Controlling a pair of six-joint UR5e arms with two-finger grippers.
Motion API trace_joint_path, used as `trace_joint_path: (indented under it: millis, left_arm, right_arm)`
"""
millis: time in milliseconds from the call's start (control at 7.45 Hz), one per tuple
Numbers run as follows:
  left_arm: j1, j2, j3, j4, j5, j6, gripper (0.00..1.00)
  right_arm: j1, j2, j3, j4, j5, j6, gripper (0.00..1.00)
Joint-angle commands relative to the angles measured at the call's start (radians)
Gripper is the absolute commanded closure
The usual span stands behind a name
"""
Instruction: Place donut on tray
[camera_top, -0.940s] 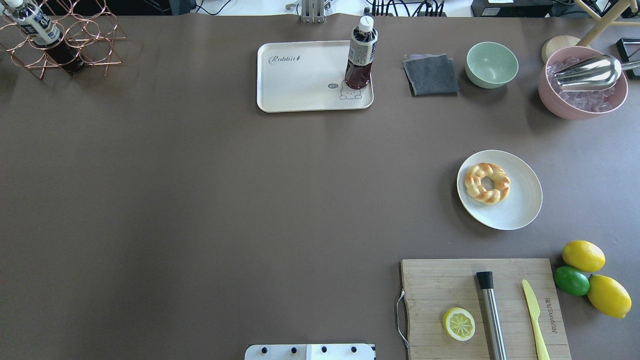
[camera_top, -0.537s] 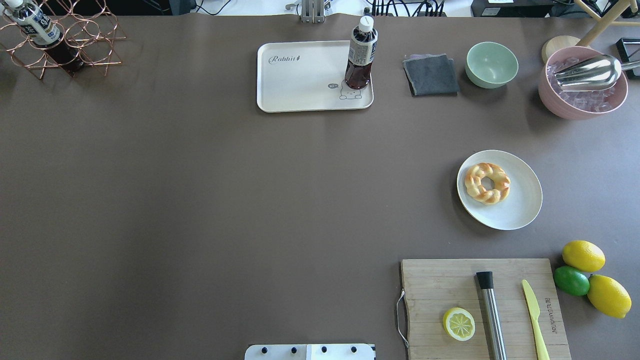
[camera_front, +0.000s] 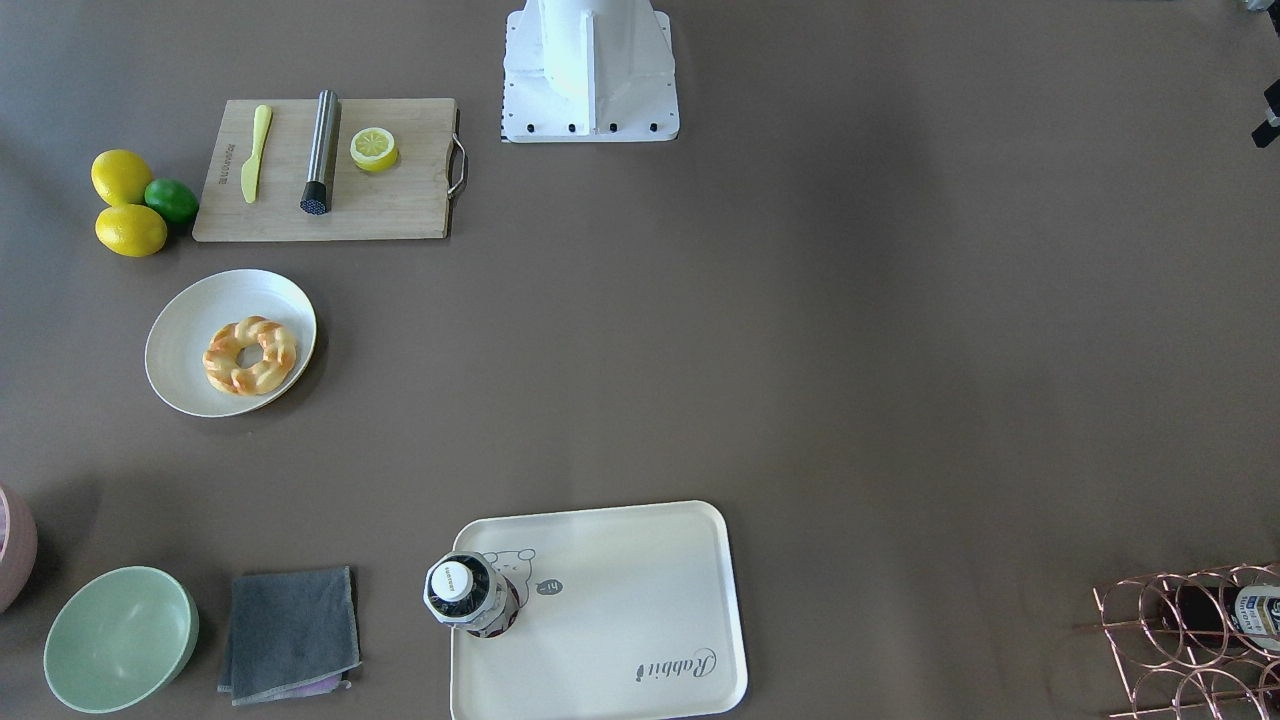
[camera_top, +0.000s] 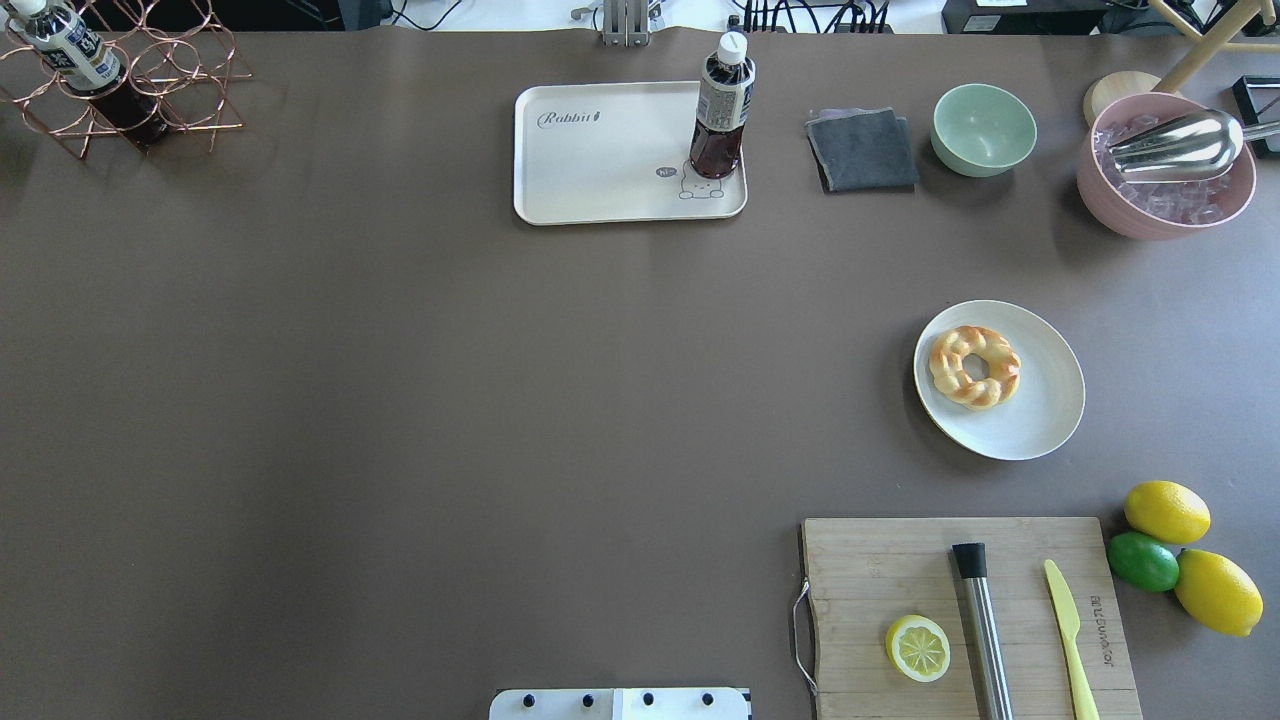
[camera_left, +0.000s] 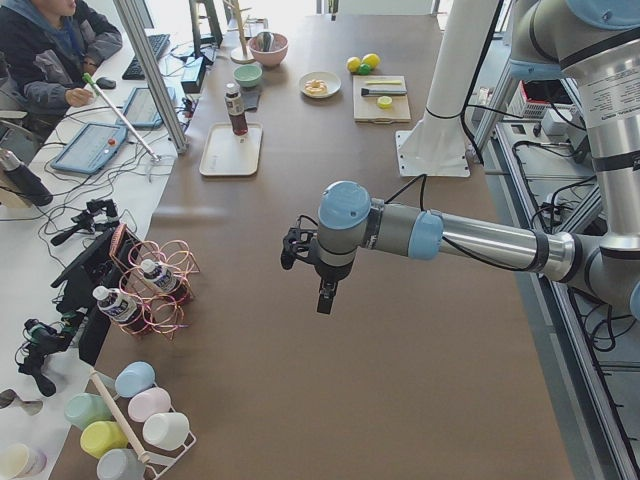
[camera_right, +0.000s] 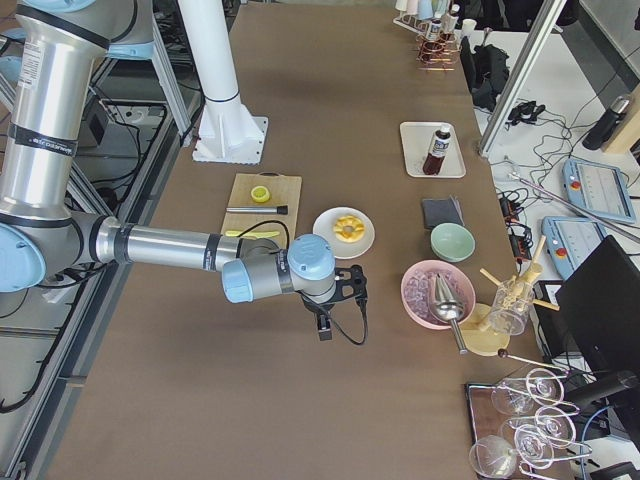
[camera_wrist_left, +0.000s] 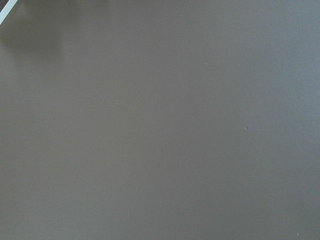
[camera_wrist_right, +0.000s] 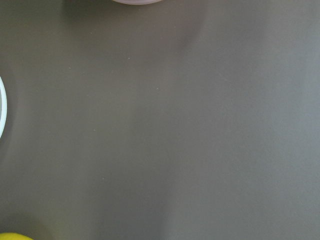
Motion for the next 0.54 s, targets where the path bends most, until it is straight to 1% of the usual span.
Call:
trace_joint_path:
  millis: [0, 134, 268, 403]
  left_arm:
    - [0.0, 0.002, 0.001, 0.0, 0.0, -0.002, 0.02]
    - [0.0, 0.002, 0.001, 0.0, 0.0, -0.002, 0.02]
    - [0.002, 0.004, 0.0, 0.0, 0.0, -0.002, 0.02]
    - [0.002, 0.004, 0.0, 0.0, 0.0, -0.002, 0.02]
  right_arm:
    - [-0.181, 0.043, -0.04, 0.199, -0.053, 0.231, 0.0]
    - [-0.233, 0.058, -0.052, 0.21, -0.053, 0.298, 0.0]
    - [-0.322, 0.12, -0.065, 0.215, -0.071, 0.492, 0.05]
    - [-0.401, 0.167, -0.066, 0.215, -0.135, 0.643, 0.1]
